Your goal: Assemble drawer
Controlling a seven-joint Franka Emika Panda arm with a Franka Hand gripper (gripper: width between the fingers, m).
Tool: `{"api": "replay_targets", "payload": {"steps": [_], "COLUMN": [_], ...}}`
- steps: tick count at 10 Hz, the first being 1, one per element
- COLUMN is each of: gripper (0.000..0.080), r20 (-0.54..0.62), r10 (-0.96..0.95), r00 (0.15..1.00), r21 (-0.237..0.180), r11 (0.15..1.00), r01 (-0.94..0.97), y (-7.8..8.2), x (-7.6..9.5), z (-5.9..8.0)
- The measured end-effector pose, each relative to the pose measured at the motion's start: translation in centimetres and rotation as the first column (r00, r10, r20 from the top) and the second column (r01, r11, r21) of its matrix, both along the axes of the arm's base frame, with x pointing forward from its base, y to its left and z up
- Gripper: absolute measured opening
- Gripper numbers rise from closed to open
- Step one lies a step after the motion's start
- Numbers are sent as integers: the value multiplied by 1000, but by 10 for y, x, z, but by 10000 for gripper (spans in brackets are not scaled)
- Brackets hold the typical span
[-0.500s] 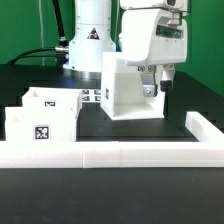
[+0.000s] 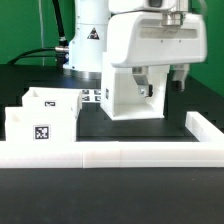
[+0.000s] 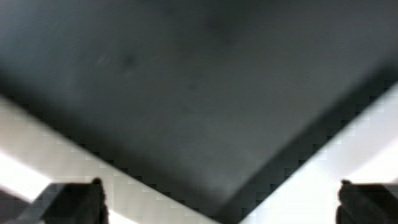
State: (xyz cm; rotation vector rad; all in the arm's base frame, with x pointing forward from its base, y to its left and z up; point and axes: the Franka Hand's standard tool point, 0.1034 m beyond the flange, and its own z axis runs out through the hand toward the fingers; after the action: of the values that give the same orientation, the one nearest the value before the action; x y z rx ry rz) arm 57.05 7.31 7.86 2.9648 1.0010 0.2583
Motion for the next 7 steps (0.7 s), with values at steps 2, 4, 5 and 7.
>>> {"api": "replay_targets", "payload": {"steps": [2, 4, 5, 7], "gripper": [650, 650, 650, 650], "r20": [-14, -47, -69, -73], "r10": [-70, -240, -359, -387], "r00": [997, 970, 931, 919], "r21": [18, 43, 63, 66], "r11": [997, 969, 929, 918], "r01": [70, 242, 364, 392], "y": [-6, -4, -2, -2], "x": [-3, -21, -23, -23], "z": [3, 4, 6, 4]}}
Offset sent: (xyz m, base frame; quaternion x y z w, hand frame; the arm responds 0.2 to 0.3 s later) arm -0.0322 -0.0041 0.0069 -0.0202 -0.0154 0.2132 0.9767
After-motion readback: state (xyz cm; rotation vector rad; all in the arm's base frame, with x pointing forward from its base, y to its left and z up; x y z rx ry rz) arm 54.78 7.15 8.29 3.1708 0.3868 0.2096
